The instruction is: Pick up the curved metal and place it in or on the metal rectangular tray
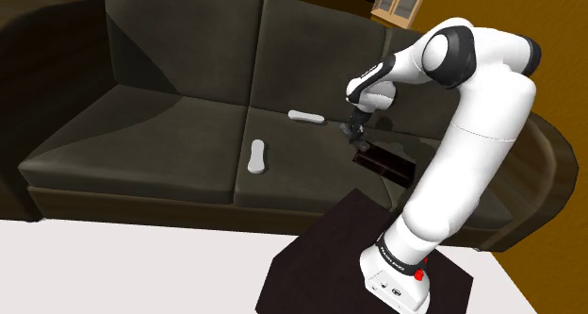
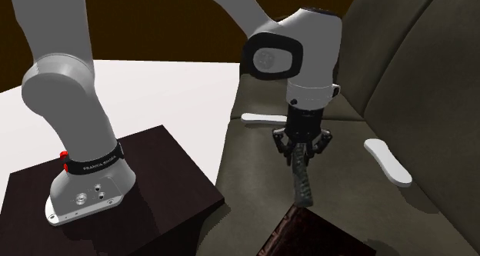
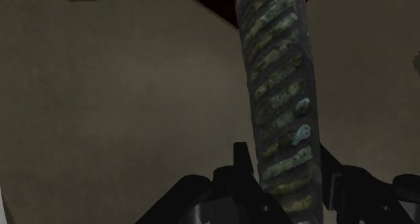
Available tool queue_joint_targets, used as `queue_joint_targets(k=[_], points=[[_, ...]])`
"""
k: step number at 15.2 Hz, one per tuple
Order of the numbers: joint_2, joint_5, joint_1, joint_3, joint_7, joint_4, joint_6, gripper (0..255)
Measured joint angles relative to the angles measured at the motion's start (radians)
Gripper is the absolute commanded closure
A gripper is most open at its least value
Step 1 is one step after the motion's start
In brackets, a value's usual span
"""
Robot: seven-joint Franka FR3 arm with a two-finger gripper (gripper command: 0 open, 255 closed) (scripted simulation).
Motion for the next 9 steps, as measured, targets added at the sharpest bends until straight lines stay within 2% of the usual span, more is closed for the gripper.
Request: queue_joint_targets(k=[9], points=[[0.011,0.033,-0.144,-0.066,-0.233,0.001,-0.004,255]])
